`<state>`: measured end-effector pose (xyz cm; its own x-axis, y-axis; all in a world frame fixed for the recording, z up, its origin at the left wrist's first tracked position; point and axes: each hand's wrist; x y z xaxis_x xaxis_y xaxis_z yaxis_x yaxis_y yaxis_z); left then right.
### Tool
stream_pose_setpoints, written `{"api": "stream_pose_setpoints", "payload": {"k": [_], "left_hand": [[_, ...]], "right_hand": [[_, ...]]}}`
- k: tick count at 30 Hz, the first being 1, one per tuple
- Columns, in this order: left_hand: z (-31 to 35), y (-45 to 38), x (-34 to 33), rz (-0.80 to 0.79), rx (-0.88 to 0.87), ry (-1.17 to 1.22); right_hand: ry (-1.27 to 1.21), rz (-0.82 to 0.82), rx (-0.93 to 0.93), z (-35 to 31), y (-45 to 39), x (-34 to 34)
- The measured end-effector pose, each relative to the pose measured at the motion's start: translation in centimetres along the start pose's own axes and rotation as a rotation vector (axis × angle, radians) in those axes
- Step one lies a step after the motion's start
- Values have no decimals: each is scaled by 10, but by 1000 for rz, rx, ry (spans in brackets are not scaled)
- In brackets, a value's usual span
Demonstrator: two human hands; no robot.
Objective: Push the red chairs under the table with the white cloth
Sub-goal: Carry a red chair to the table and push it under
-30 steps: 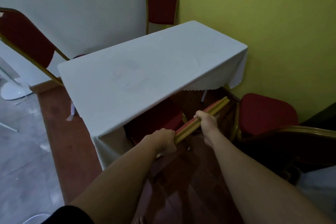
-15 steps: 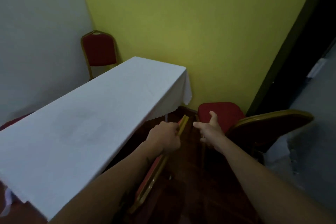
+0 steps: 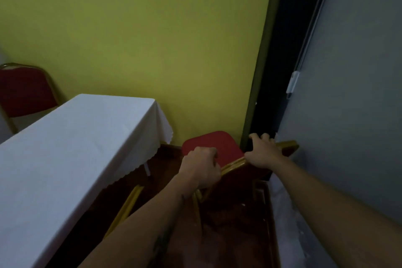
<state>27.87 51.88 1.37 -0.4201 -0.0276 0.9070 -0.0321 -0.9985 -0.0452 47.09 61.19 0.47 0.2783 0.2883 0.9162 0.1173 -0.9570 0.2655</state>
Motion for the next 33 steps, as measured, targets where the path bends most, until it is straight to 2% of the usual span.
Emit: {"api": "stream_pose_setpoints", "payload": {"k": [9, 14, 21, 24, 27, 29, 31, 33], "left_hand": [[44, -87, -67, -197, 27, -16], [49, -112, -96, -416, 45, -65], [41, -143, -111, -581, 117, -172], [40, -148, -111, -606, 76, -194], [37, -144, -108, -620, 54, -171], [36, -139, -108, -620, 64, -108], [35, -134, -106, -627, 99, -6], [33, -130, -104, -641, 104, 74]], "right_hand": [[-126, -125, -94, 74, -74, 8], [-213, -31, -100, 75, -75, 5], [-374, 117, -327, 69, -91, -16], [-569, 206, -494, 66, -93, -19], [-929, 313, -639, 63, -91, -27], [-1186, 326, -726, 65, -95, -31], [-1376, 354, -728, 78, -104, -41], [-1446, 330, -713, 78, -102, -41]]}}
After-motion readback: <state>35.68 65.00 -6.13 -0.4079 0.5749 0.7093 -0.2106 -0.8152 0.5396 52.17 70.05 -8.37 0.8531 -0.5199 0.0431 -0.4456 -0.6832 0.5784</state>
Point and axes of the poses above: each hand's wrist, its own y-axis away from the middle knuckle, its own x-axis out of the back of the hand, z = x × y, and after that the axes turned 1 degree about x, right-handed
